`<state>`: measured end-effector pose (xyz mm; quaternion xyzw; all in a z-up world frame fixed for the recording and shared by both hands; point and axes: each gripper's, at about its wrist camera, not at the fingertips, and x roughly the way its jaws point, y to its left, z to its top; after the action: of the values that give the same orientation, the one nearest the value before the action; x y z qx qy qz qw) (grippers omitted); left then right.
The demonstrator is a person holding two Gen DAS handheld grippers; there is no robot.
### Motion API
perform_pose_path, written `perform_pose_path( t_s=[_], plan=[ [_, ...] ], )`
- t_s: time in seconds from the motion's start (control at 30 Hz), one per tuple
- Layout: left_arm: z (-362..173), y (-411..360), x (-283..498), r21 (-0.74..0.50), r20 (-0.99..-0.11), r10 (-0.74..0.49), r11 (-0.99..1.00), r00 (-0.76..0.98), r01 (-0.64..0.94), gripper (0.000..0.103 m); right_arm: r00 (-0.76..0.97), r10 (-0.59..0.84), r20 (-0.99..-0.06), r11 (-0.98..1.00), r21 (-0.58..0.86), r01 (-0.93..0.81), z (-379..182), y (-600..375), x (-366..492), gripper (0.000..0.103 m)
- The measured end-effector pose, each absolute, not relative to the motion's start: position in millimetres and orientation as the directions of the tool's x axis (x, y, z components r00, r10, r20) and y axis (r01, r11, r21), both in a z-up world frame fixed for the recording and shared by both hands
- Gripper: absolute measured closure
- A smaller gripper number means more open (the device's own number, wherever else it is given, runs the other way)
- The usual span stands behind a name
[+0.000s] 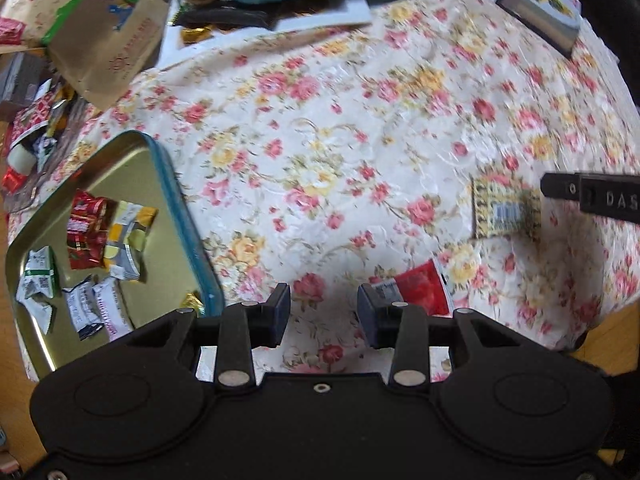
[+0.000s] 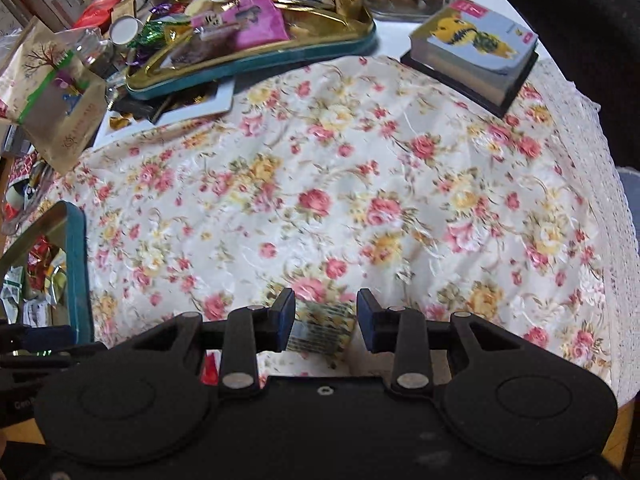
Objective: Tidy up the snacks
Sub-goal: 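Grasp the red-and-white packet with the left tool while the right tool reaches the patterned packet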
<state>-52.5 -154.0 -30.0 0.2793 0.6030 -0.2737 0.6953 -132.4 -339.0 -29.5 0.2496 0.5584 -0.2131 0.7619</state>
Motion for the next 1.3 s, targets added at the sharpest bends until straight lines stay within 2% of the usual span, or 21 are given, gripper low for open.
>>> perform_pose_path(
  t_s=[0.3,0.63,0.93,1.3],
  plan=[
    [-59,-149,-88,-0.035,-0.999,-0.042,0.605,-0.013,0.795,0.055,0.308,-0.011,-0.951,0.781,0.184,0.597,-24,-339,-133,0.067],
    [-86,-158,-98,0.102,-0.995,0.046,0.581,0.093,0.807,0.055,0.327,0.007,-0.945,0.77,0.214,0.601,-19,-340,-133,0.067],
    [-86,-165,-67,0.132,-0.99,0.045,0.649,0.136,0.749,0.055,0.354,0.014,-0.935,0.75,0.244,0.615,-12,-345,-137,0.067],
    [-84,-210,-39,0.131,-0.987,0.031,0.72,0.157,0.681,0.057,0.382,0.019,-0.924,0.733,0.273,0.623,-5,-350,-142,0.067]
  ],
)
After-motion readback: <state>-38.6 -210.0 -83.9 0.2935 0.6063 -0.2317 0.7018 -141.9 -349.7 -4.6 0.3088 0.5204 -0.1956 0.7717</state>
